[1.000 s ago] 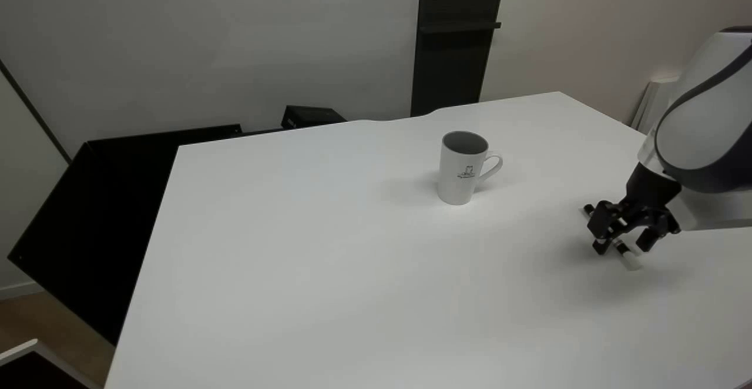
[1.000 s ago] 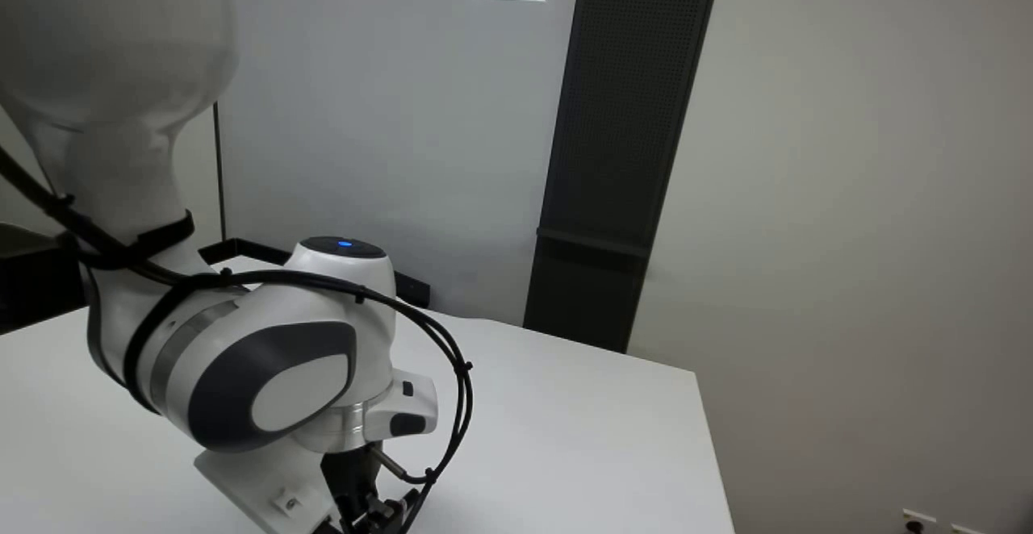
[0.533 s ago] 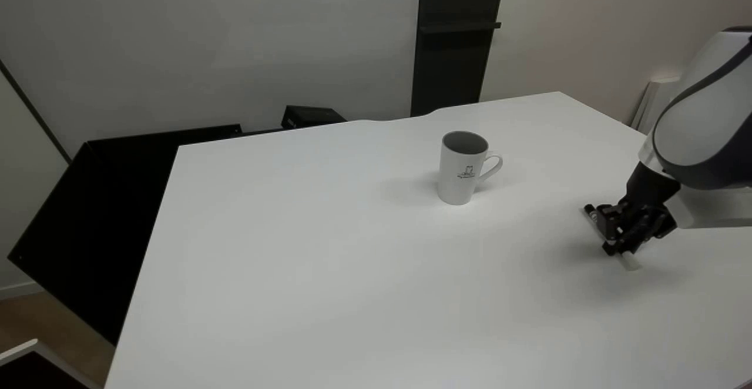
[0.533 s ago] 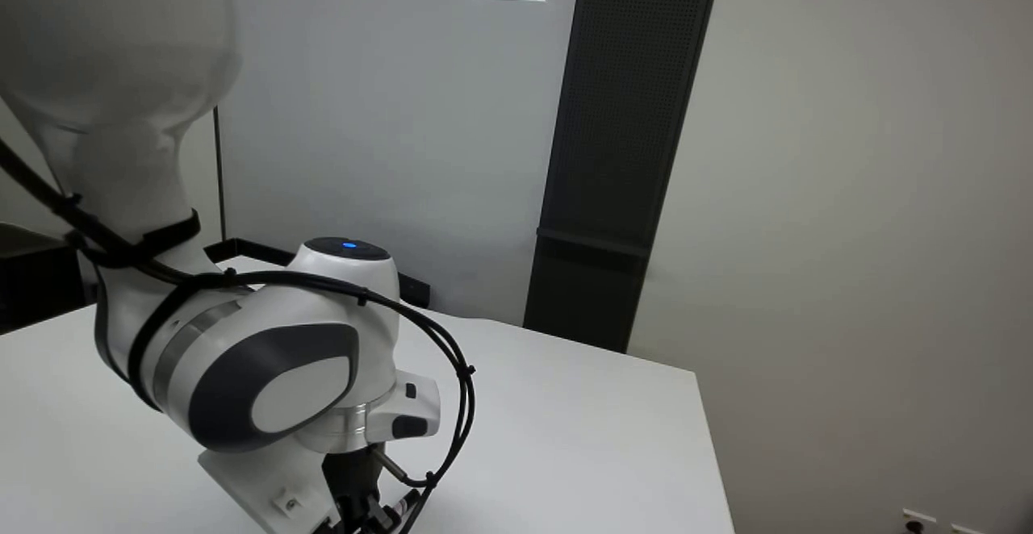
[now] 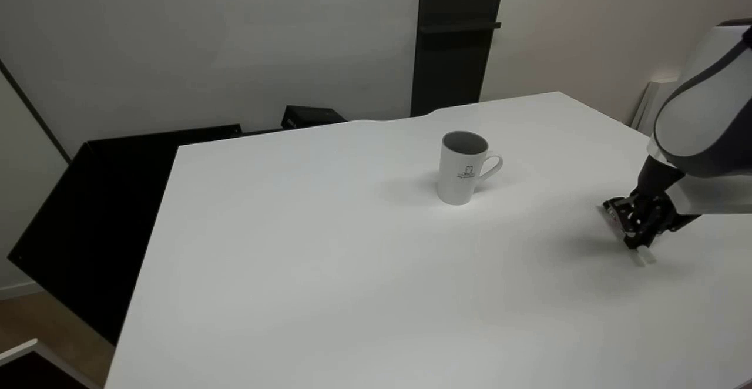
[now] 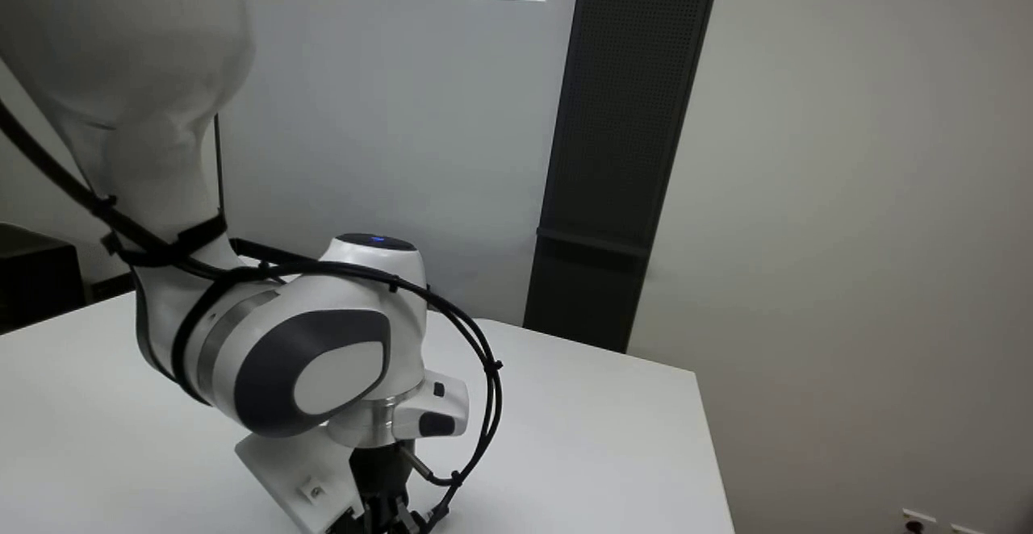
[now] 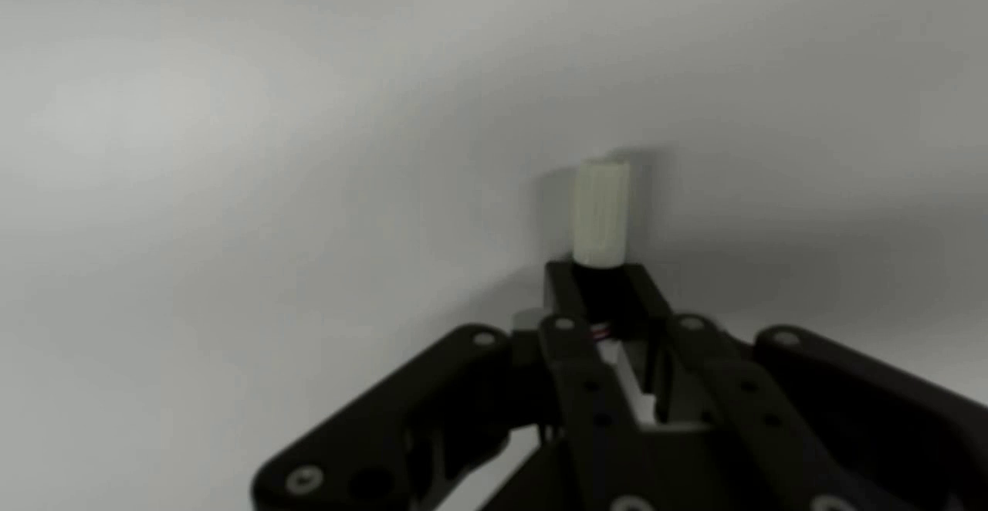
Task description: Put the pen in the mug
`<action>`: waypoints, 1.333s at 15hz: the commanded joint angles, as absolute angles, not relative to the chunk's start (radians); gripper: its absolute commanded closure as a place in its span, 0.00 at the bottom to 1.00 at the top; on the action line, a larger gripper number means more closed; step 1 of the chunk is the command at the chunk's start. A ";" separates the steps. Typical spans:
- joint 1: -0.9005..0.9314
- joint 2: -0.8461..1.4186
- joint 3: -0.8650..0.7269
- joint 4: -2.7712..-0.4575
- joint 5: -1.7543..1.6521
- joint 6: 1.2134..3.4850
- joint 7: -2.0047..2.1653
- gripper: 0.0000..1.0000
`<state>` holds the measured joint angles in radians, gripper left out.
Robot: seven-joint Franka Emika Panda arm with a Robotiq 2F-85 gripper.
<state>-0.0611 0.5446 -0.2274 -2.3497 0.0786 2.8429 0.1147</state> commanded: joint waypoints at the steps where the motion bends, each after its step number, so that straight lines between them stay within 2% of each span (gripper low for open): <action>1: -0.016 0.522 -0.265 -2.267 0.057 2.660 0.222 0.93; 8: -0.020 0.486 -0.227 -2.082 0.074 2.302 0.337 0.93; 14: -0.082 0.466 -0.188 -1.861 0.170 1.823 0.395 0.93; 20: -0.200 0.579 -0.194 -1.539 0.344 1.386 0.430 0.93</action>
<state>-0.1369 0.4907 -0.2048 -1.7212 0.2594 1.5578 0.3797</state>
